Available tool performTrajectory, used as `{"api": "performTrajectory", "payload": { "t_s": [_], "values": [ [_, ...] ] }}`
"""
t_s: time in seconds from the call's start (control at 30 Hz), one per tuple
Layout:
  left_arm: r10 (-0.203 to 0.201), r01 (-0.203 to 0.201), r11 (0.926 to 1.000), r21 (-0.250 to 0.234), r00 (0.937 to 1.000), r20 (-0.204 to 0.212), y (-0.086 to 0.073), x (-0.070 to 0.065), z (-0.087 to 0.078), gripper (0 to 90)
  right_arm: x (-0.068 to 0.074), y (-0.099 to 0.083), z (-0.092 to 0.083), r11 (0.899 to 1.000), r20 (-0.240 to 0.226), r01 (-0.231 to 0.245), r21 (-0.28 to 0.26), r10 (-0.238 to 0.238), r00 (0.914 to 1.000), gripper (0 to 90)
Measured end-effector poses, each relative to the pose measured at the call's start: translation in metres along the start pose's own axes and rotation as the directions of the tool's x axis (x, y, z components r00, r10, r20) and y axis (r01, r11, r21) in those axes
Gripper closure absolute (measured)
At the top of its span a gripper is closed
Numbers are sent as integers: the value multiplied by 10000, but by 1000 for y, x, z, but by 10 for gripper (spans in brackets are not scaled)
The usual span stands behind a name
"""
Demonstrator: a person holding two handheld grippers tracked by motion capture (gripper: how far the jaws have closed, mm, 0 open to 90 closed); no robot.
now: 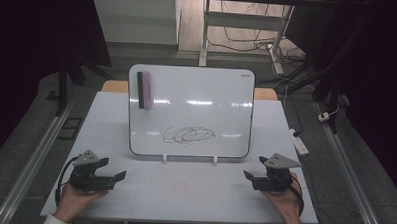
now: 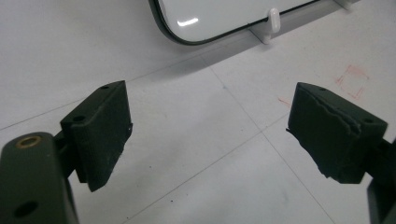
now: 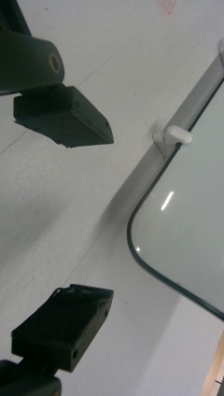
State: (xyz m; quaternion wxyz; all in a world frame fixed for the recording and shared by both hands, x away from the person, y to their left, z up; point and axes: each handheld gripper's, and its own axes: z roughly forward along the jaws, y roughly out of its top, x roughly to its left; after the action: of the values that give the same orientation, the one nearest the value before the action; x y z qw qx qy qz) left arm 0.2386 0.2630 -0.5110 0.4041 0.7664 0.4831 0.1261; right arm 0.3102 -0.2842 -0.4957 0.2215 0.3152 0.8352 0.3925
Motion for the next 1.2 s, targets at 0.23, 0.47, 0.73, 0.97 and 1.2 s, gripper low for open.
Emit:
{"api": "performTrajectory", "payload": {
  "t_s": [0.23,0.47,0.73,0.97,1.2],
  "values": [
    [-52,52,9999,103,10000,-25,2,0,-3,153,0,0,0,9999,8,-45,-115,45,10000,207],
    [-93,94,9999,131,9999,-83,3,-1,-4,152,0,-2,0,9999,72,-154,-72,154,9999,212],
    [-279,281,9996,-100,9995,141,12,-3,-11,153,-1,-2,1,9998,149,-199,-31,199,9997,215],
    [-234,238,9994,-242,9996,176,26,-9,-16,156,-2,0,-5,9986,256,-348,-397,358,9990,221],
    [-115,125,9993,-353,9996,276,49,-16,-17,161,1,0,-4,9987,146,-281,-423,288,9995,222]
  ]
}}
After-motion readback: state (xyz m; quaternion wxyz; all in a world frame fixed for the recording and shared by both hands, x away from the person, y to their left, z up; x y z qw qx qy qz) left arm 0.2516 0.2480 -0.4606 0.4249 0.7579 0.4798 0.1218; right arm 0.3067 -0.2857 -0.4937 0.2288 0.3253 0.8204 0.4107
